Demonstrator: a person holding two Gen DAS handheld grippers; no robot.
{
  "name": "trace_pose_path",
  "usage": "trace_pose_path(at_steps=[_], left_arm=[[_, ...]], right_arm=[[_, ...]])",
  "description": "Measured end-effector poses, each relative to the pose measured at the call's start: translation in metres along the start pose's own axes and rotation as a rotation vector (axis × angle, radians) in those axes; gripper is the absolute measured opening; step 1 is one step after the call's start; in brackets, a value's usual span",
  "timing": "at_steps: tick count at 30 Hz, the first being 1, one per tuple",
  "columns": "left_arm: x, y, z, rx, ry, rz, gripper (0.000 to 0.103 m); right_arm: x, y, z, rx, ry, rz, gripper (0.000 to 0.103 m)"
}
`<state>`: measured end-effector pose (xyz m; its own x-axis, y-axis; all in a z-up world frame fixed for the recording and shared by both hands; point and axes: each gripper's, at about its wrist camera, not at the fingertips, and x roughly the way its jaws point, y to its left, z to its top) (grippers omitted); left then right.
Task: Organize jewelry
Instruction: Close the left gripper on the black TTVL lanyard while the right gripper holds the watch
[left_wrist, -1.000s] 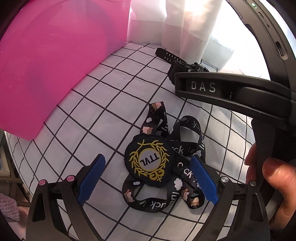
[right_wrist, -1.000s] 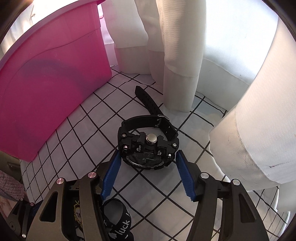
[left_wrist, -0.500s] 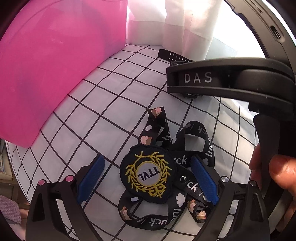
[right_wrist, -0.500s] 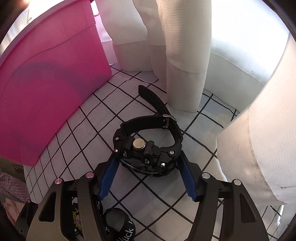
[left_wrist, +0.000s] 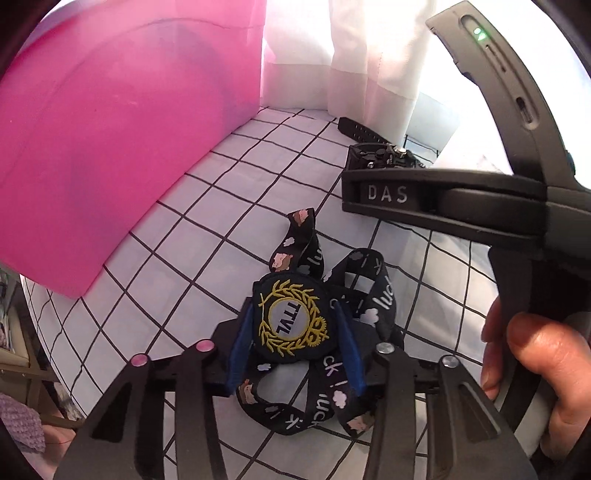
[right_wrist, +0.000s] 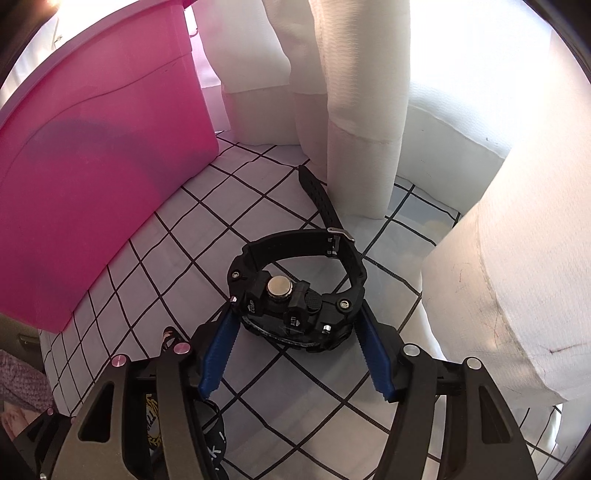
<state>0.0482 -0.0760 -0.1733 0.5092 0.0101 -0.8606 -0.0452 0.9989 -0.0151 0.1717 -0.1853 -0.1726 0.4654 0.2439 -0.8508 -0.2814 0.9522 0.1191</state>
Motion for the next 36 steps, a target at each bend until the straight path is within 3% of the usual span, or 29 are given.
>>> trace_pose_path(at_steps=[6,8,17,24,30,36], left_arm=[[0.0,0.014,0.001,-0.031,0.012,-0.031,0.026],[-0.003,0.018,0.001,-0.04,0.008,-0.034,0.013],[-0.012,0.028,0.006,-0.047,-0.013,-0.036,0.012],[-0.028,0.038,0.008,-0.059,-0.054,-0.09,0.011],[-0.026,0.041,0.008,-0.066,-0.053,-0.105,0.011],[-0.01,0.045,0.004,-0.078,-0.003,-0.137,0.015]], right_arm=[[-0.004,-0.006,-0.006,0.024,-0.019,0.002,0.061],[-0.006,-0.007,-0.007,0.035,-0.026,0.0,0.061],[-0.019,-0.009,-0.013,0.065,-0.053,-0.002,0.061],[-0.029,-0.009,-0.02,0.087,-0.069,0.003,0.061],[-0.033,-0.012,-0.021,0.095,-0.065,0.01,0.061],[-0.032,-0.011,-0.02,0.095,-0.063,0.013,0.061]])
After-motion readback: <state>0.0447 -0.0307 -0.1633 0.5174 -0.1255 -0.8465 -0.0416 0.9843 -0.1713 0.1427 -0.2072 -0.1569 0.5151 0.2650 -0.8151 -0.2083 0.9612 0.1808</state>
